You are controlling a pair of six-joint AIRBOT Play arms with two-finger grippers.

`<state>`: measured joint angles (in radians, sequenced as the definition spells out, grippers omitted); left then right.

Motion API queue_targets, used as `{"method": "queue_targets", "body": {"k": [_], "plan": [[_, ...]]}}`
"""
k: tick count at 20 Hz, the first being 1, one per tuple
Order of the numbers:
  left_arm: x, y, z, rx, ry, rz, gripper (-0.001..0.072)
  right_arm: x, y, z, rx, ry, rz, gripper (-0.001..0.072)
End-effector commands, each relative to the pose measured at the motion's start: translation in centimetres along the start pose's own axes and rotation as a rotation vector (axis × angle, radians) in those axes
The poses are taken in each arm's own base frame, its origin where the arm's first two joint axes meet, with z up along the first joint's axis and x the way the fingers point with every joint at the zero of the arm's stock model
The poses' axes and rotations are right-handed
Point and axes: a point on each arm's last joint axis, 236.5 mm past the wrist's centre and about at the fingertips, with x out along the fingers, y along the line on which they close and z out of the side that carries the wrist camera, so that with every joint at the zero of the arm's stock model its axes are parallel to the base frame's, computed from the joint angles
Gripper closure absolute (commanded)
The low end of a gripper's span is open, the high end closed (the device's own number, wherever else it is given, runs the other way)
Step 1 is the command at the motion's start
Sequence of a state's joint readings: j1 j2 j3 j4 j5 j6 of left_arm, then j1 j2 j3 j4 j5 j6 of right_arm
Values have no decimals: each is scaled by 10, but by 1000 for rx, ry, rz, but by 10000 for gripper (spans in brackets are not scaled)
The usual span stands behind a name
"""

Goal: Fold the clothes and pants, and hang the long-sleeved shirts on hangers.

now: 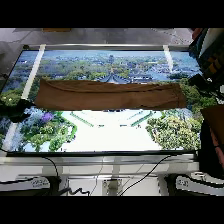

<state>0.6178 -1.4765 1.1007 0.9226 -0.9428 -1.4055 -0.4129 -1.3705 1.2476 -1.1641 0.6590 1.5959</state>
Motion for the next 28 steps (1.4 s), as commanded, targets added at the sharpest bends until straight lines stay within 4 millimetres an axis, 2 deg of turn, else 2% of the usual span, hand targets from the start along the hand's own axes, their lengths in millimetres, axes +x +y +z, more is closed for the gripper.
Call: {"method": "queue_targets", "body": {"k": [1,4,7,9,11,12,15,16,18,19,20,23,25,27,28], "plan": [[41,-6,-15,-85,-4,-37,-9,-1,-5,0,-17,2,-16,29],[71,-21,-5,-108,-81,-49,-5,-1,-4,1,-16,-2,-15,29],[97,-22,5,-155,-160,-21,-4,-1,-3,-2,-11,9,-11,29],[104,-20,15,-160,-227,-1,-3,-1,-3,-3,-7,16,-8,29],[103,-24,31,-139,-311,9,23,-1,-3,-6,-7,27,-9,29],[100,-28,41,-127,-354,9,103,-1,-3,-6,-7,29,-9,29],[92,-49,61,-58,-419,-10,528,-2,-4,-10,-14,45,-15,31],[89,-60,66,3,-429,-16,686,-2,-7,-13,-25,57,-24,54],[82,-80,73,102,-444,-32,695,-3,-18,-19,-71,88,-67,235],[80,-89,75,133,-443,-43,695,-4,-25,-24,-101,111,-95,303],[79,-97,76,157,-437,-54,695,-5,-30,-29,-122,133,-116,340],[71,-116,66,264,-388,-81,696,-8,-36,-45,-138,204,-133,344],[56,-126,65,333,-390,-91,696,-9,-34,-50,-140,224,-128,514],[31,-139,76,434,-457,-77,697,-7,-18,-55,-129,235,-87,514],[19,-150,81,484,-487,-79,697,-4,-4,-57,-138,226,-60,515]]}}
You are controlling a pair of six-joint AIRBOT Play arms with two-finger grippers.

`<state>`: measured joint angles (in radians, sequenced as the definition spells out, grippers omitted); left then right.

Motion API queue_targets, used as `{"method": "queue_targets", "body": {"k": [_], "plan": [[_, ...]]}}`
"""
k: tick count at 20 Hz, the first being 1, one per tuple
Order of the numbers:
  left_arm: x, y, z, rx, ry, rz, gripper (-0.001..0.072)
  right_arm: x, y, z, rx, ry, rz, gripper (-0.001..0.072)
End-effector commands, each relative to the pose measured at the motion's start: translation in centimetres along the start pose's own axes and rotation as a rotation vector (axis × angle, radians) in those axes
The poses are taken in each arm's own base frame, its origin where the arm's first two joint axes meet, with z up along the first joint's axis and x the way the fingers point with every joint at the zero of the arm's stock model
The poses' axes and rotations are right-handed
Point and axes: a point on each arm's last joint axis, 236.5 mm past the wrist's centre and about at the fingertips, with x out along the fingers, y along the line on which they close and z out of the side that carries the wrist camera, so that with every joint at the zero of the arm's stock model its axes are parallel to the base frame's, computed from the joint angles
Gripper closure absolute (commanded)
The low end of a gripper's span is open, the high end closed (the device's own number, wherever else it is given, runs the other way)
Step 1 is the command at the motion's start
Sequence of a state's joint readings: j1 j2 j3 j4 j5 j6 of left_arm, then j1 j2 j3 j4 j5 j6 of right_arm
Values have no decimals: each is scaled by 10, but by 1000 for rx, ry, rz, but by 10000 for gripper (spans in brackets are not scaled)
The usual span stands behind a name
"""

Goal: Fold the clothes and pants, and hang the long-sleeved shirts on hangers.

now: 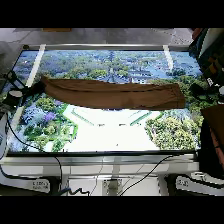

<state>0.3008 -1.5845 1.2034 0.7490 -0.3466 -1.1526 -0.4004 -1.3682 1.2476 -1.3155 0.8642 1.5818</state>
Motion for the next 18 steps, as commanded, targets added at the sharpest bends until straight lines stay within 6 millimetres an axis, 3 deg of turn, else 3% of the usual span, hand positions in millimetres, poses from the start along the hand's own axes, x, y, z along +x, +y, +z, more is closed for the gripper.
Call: {"method": "queue_targets", "body": {"k": [1,2,4,6,9,13,16,18], "plan": [[-24,-29,33,186,-64,-38,697,4,39,-3,-30,-10,71,546],[-29,-41,40,200,-75,-59,697,5,62,3,-55,-50,104,678],[-37,-72,47,232,-78,-115,698,5,118,14,-121,-157,184,681],[-50,-104,54,275,-89,-171,698,7,182,8,-154,-222,282,682],[-78,-132,58,338,-88,-231,698,24,265,-35,-192,-148,396,682],[-122,-150,53,471,-53,-276,697,38,377,-97,-292,-38,543,682],[-154,-153,50,584,-33,-258,697,36,444,-141,-347,27,639,683],[-175,-161,53,605,-48,-271,697,33,476,-169,-370,61,691,683]]}}
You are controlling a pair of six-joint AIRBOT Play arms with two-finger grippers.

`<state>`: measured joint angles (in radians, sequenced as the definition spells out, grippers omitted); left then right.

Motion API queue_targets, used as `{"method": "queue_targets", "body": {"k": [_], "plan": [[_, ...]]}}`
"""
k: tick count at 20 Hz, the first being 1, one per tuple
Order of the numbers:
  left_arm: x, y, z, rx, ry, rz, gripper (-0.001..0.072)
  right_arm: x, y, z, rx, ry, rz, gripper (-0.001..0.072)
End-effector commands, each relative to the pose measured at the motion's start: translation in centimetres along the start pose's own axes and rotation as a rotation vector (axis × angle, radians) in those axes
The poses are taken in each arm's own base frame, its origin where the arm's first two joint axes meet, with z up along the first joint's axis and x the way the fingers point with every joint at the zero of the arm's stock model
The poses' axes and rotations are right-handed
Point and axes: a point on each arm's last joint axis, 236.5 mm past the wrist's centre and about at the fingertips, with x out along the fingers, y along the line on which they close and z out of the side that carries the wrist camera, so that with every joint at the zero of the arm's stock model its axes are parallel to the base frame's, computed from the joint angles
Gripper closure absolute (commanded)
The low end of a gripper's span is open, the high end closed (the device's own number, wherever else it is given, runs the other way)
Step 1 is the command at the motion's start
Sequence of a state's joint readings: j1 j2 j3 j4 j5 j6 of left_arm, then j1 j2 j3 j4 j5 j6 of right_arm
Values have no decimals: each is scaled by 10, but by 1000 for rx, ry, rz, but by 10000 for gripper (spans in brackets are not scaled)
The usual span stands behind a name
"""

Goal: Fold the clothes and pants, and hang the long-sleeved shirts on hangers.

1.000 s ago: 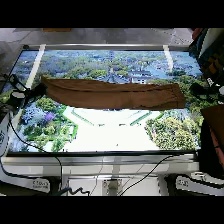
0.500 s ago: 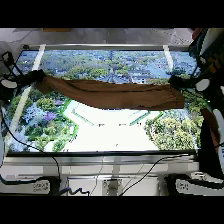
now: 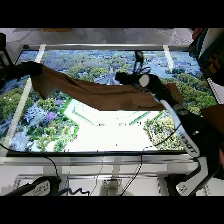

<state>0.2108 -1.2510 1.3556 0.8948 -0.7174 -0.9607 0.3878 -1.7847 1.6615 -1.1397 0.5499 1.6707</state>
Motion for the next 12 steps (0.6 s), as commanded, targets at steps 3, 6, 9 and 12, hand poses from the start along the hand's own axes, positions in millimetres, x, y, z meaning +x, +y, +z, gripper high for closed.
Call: {"method": "queue_targets", "body": {"k": [3,6,9,12], "plan": [[-44,-23,17,94,-13,-15,696,47,112,-61,-24,109,182,683],[-53,-35,16,100,-2,-45,695,66,146,-104,-26,175,219,684],[-55,-33,13,108,10,-40,695,78,175,-159,-4,281,259,684],[-51,-29,12,101,10,-33,695,76,205,-210,-17,369,297,684]]}}
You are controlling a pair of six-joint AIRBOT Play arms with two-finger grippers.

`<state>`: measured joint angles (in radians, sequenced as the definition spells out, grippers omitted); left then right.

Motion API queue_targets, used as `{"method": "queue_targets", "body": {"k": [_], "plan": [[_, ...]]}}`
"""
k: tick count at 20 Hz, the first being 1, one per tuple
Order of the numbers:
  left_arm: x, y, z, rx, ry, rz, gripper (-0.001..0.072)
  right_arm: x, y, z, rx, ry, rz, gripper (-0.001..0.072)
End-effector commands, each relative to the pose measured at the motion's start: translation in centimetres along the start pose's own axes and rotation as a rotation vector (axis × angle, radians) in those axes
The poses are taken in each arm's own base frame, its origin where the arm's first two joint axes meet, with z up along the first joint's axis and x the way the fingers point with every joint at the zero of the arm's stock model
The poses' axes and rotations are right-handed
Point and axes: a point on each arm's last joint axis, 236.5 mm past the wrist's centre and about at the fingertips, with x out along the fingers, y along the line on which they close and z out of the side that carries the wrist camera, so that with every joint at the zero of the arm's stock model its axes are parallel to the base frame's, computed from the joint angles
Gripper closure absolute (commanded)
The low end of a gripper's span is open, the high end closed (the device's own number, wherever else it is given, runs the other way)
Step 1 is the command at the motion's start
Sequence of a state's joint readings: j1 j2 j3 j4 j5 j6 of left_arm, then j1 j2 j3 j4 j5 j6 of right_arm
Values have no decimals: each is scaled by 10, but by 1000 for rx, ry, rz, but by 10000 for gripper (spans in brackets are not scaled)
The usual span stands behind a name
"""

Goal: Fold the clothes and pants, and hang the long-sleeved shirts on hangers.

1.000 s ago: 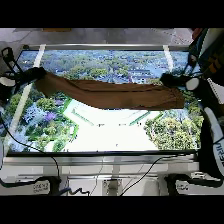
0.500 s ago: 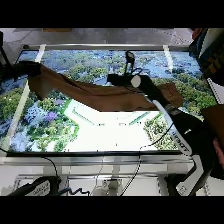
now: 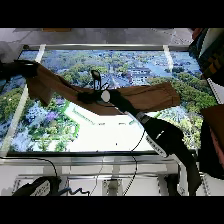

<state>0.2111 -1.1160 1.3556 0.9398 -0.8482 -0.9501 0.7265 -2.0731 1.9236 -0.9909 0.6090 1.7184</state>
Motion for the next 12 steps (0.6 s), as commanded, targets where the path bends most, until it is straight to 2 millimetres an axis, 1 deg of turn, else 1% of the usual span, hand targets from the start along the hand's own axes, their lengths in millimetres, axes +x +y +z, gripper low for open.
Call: {"method": "queue_targets", "body": {"k": [1,3,5,7,8,9,10,11,12], "plan": [[5,3,-4,-5,11,2,695,24,38,-57,-4,109,51,684],[13,5,-11,-25,31,-3,695,28,56,-75,-27,132,69,684],[23,5,-18,-49,49,-22,694,30,68,-89,-44,151,81,684],[33,-9,-20,-113,49,-87,695,31,76,-98,-76,162,90,683],[38,-18,-21,-144,50,-126,695,31,77,-100,-84,165,88,683],[43,-29,-24,-159,63,-162,694,31,75,-100,-97,164,80,682],[48,-39,-31,-158,88,-191,694,30,68,-96,-110,162,64,682],[52,-50,-39,-153,121,-224,694,28,57,-91,-123,168,39,682],[56,-64,-49,-146,163,-263,695,23,41,-84,-128,181,8,682]]}}
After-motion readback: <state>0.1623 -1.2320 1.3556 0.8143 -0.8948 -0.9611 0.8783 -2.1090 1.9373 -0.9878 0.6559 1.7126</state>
